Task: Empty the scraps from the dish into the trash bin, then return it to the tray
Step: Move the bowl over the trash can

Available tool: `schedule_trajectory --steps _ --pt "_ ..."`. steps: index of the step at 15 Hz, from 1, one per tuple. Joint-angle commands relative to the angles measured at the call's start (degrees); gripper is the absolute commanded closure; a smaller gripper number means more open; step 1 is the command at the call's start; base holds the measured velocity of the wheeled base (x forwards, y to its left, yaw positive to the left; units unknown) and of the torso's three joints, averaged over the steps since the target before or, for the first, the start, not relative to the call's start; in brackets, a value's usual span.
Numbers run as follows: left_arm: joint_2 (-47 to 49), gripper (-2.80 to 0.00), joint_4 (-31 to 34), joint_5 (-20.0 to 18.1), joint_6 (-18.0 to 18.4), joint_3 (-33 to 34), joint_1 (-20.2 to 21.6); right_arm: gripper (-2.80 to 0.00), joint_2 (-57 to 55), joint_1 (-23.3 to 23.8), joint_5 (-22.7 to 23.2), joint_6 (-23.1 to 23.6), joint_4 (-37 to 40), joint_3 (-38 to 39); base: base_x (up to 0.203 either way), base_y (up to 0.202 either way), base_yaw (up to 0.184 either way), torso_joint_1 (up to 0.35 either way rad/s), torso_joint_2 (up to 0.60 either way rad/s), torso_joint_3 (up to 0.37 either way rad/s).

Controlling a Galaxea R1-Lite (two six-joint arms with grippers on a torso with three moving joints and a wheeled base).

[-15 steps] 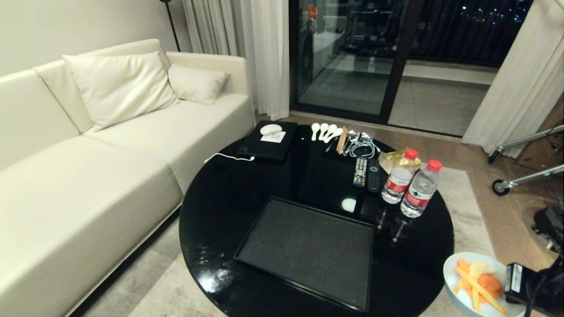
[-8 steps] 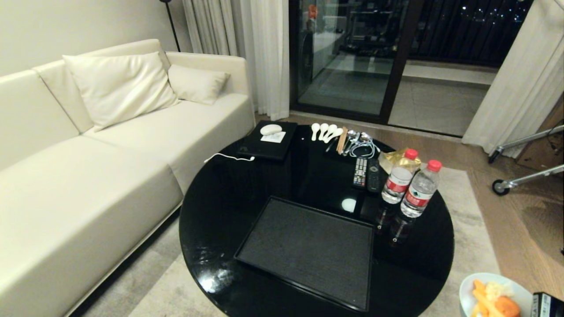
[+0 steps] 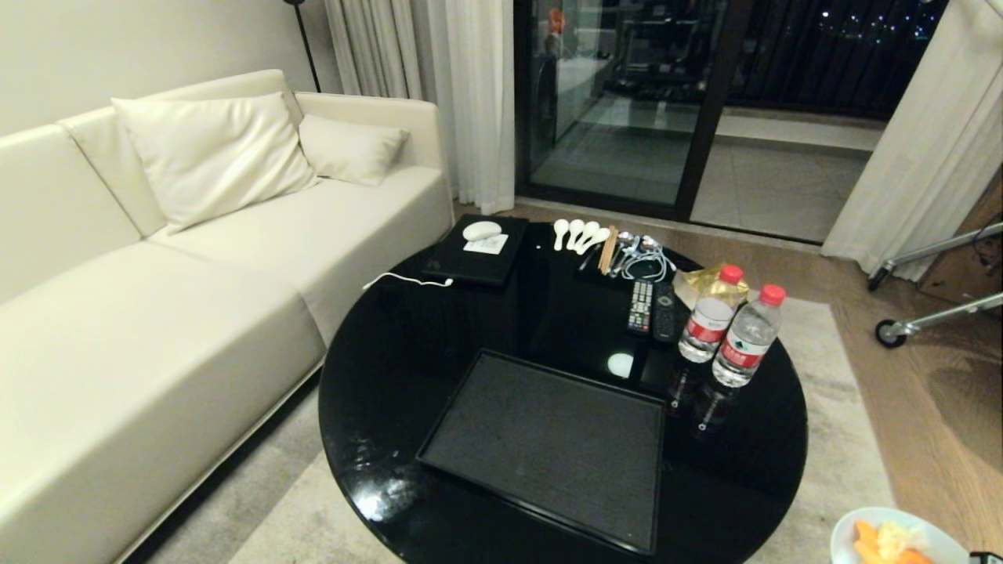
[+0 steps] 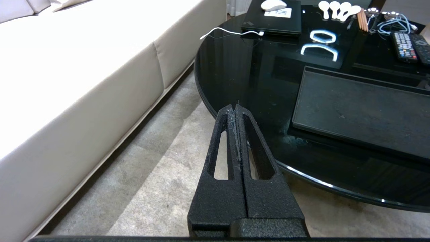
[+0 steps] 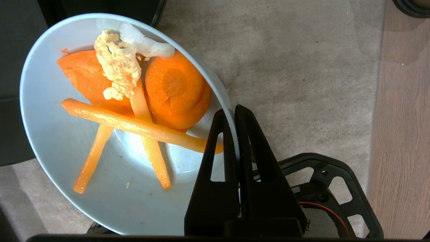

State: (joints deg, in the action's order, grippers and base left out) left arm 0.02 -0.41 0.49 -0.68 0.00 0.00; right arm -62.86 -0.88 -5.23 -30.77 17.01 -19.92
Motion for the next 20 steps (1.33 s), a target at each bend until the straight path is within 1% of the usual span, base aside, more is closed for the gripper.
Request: schedule_trajectory --steps 1,9,12,14,20 --pt "0.0 0.00 0.0 0.0 0.0 0.0 0.0 0.00 0.4 -0.1 -0.1 -0.1 0.1 0.0 0.000 0.000 0.000 0.000 0.00 0.000" --pt "0.0 0.00 0.0 -0.1 -0.2 0.0 0.0 0.00 -0.5 -0.1 0.0 -0.2 -0.1 -0.1 0.000 0.000 0.000 0.000 0.00 0.000" --pt "0.0 0.00 0.0 -0.1 -0.2 0.0 0.0 0.00 -0.6 -0.1 0.0 0.2 -0.1 -0.1 -0.164 0.000 -0.002 0.003 0.00 0.000" --pt "0.0 0.00 0.0 -0.1 -0.2 0.0 0.0 0.00 -0.7 -0.1 0.0 2.1 -0.5 -0.1 -0.185 0.000 0.001 0.002 0.00 0.002" --pt "0.0 0.00 0.0 -0.1 0.0 0.0 0.0 0.00 -1.0 -0.1 0.0 2.1 -0.5 -0.2 -0.186 0.000 0.001 0.003 0.00 0.001"
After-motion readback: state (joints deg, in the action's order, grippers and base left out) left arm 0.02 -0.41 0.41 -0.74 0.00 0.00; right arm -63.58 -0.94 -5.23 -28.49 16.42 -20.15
